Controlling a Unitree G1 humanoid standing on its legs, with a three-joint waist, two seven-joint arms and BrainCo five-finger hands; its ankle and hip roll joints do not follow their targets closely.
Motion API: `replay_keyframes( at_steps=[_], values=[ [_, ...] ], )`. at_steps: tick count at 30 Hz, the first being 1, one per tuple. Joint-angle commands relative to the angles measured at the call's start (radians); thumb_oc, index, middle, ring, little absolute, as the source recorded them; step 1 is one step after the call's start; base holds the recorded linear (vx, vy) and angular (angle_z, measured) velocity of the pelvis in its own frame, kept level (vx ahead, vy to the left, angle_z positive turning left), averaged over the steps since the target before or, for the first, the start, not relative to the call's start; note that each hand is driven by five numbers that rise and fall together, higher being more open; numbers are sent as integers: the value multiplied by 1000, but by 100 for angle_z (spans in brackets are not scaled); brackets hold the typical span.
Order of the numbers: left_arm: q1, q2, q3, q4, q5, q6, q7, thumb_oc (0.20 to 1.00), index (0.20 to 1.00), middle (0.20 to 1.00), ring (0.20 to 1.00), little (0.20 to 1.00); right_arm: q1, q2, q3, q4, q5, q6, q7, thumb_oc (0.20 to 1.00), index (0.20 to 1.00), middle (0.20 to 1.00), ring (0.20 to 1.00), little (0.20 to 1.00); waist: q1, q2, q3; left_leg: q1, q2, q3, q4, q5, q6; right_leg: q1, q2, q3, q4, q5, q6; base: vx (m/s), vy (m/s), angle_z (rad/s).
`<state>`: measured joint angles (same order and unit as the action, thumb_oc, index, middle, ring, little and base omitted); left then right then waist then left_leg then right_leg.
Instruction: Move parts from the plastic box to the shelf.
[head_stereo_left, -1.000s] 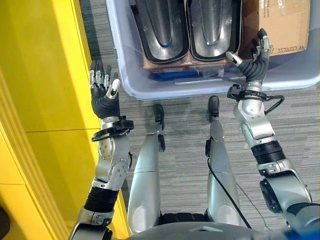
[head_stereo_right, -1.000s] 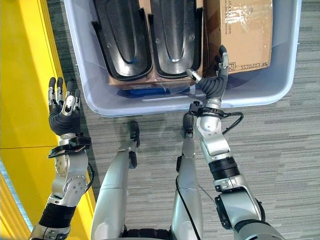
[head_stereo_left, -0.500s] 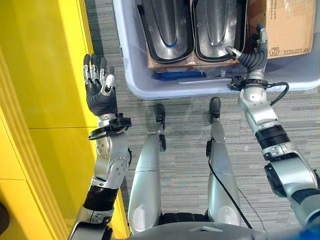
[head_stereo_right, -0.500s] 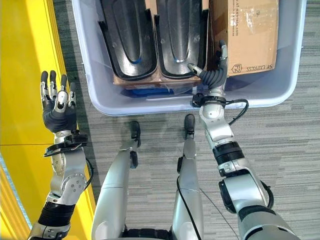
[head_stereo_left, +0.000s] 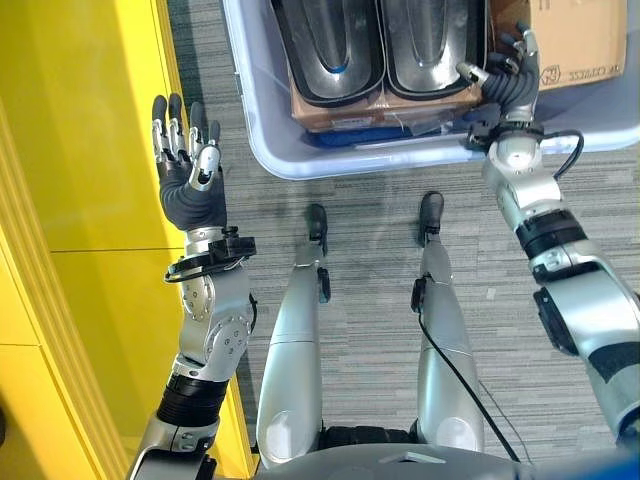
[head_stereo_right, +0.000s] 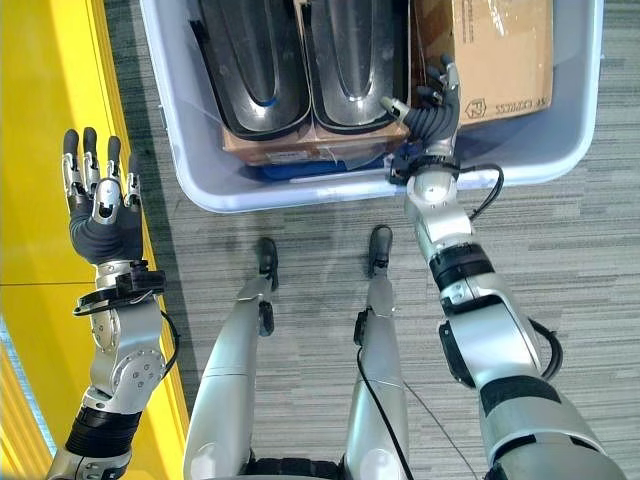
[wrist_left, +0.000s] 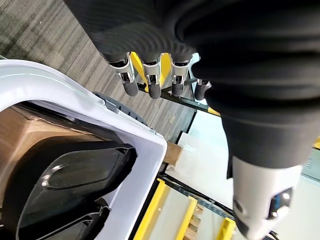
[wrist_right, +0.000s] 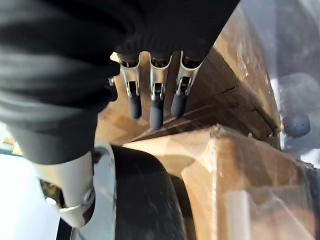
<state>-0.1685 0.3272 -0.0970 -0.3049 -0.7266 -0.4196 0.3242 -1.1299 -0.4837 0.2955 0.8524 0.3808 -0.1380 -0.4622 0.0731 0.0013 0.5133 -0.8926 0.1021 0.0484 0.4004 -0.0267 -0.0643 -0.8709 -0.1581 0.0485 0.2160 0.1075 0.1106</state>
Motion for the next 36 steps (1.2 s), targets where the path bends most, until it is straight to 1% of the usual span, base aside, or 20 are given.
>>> replay_keyframes(
  at_steps=[1,5,6,7,8,9,10,16,17,18,21,22,23,24,26,28,33,34,35,36],
  values=[
    [3,25,-1,-123,0,-64,-28,1000,1000,1000,1000,1000,-65,-182,30,251,11,40,-27,1000,1000,1000,1000,1000,39,90,7,31,-25,-23,-118,30,8,24,-51,-14,100,-112,25,16,7,-11],
    [6,28,-1,-126,1,-67,-27,1000,1000,1000,1000,1000,-96,-195,68,306,-2,54,-14,1000,1000,1000,1000,1000,49,95,7,18,-24,-26,-110,28,10,14,-51,-21,111,-116,27,26,2,-1],
    [11,28,-5,-126,0,-68,-28,1000,1000,1000,1000,1000,-99,-200,77,317,-5,57,-13,1000,1000,1000,1000,1000,53,95,7,39,-26,-32,-105,-1,5,32,-53,-20,120,-143,31,22,-6,4],
    [9,29,-4,-130,3,-70,-27,1000,1000,1000,1000,1000,-112,-205,93,326,-18,61,-12,1000,1000,1000,1000,1000,55,99,7,12,-25,-28,-102,25,10,11,-53,-26,118,-120,27,22,-4,10],
    [8,30,-5,-131,3,-71,-27,1000,1000,1000,1000,1000,-117,-213,111,329,-39,68,-9,1000,1000,1000,1000,1000,55,99,7,7,-24,-27,-99,24,9,9,-54,-29,122,-122,27,12,-3,15],
    [11,29,-7,-129,3,-71,-27,1000,1000,1000,1000,1000,-115,-212,113,331,-39,68,-8,1000,1000,1000,1000,1000,55,99,7,28,-26,-32,-96,-3,4,27,-55,-26,129,-146,31,16,2,16],
    [8,33,-3,-134,6,-70,-29,1000,1000,1000,1000,1000,-124,-216,135,328,-69,74,-5,1000,1000,1000,1000,1000,56,98,7,2,-25,-31,-94,24,9,9,-55,-34,127,-124,27,14,-1,13],
    [-2,41,-1,-134,8,-71,-28,1000,1000,1000,1000,1000,-142,-235,215,348,-176,110,13,1000,1000,1000,1000,1000,63,91,7,-16,-29,-39,-79,21,6,8,-65,-53,137,-128,30,18,-9,11],
    [3,43,-2,-133,10,-71,-26,1000,1000,1000,1000,1000,-138,-238,241,351,-215,121,13,1000,1000,1000,1000,1000,65,87,7,4,-31,-42,-74,-8,1,29,-67,-53,146,-154,34,90,-12,10],
    [2,44,0,-129,12,-69,-28,1000,1000,1000,1000,1000,-143,-246,289,360,-279,137,36,1000,1000,1000,1000,1000,65,83,7,0,-32,-46,-68,-9,0,33,-70,-60,148,-155,35,95,-12,10],
    [4,45,2,-124,10,-64,-34,1000,1000,1000,1000,1000,-139,-250,336,409,-333,171,93,1000,1000,1000,1000,1000,70,72,7,1,-34,-52,-56,-14,-2,44,-75,-70,154,-160,37,23,-7,13],
    [5,45,5,-122,9,-62,-35,1000,1000,1000,1000,1000,-144,-254,361,423,-356,180,108,862,862,862,862,862,70,70,7,1,-35,-54,-54,-15,-3,49,-76,-74,153,-160,38,17,3,15],
    [3,47,6,-117,9,-58,-36,1000,1000,1000,1000,1000,-142,-254,390,436,-397,192,131,580,580,580,580,580,73,65,7,3,-35,-55,-54,-15,-4,55,-76,-78,152,-160,39,21,-3,12],
    [1,44,7,-114,9,-55,-39,1000,1000,1000,1000,1000,-136,-257,417,440,-429,198,156,200,200,200,200,200,72,62,7,4,-36,-57,-53,-15,-4,60,-76,-83,152,-160,40,19,-10,6],
    [-4,44,15,-107,12,-50,-44,1000,1000,1000,1000,1000,-133,-260,453,454,-488,217,183,200,200,200,200,200,72,52,7,9,-37,-64,-52,-15,-5,77,-78,-91,149,-161,41,10,-14,3],
    [-15,39,21,-101,14,-39,-46,1000,1000,1000,1000,1000,-117,-254,471,495,-532,243,239,200,200,200,200,200,78,43,7,20,-41,-74,-49,-17,-6,103,-84,-104,147,-164,44,27,-32,17],
    [-40,32,26,-86,18,-34,-48,1000,1000,1000,1000,1000,-102,-243,426,511,-489,245,270,200,200,200,200,200,91,39,7,33,-50,-87,-46,-18,-2,137,-89,-122,146,-170,44,7,0,12],
    [-48,33,28,-86,20,-34,-47,1000,1000,1000,1000,1000,-106,-242,418,509,-478,245,271,200,200,200,200,200,94,39,7,14,-51,-85,-50,11,4,123,-90,-130,138,-147,40,30,-7,9],
    [-45,30,25,-85,19,-32,-47,1000,1000,1000,1000,1000,-101,-240,411,509,-469,244,270,200,200,200,200,200,96,38,7,37,-53,-89,-45,-19,-1,148,-92,-128,143,-173,43,19,-1,8],
    [-48,28,26,-83,18,-31,-46,1000,1000,1000,1000,1000,-99,-237,402,505,-459,243,267,200,200,200,200,200,98,38,7,39,-55,-92,-44,-19,0,151,-91,-130,144,-173,43,14,7,8]
  ],
)
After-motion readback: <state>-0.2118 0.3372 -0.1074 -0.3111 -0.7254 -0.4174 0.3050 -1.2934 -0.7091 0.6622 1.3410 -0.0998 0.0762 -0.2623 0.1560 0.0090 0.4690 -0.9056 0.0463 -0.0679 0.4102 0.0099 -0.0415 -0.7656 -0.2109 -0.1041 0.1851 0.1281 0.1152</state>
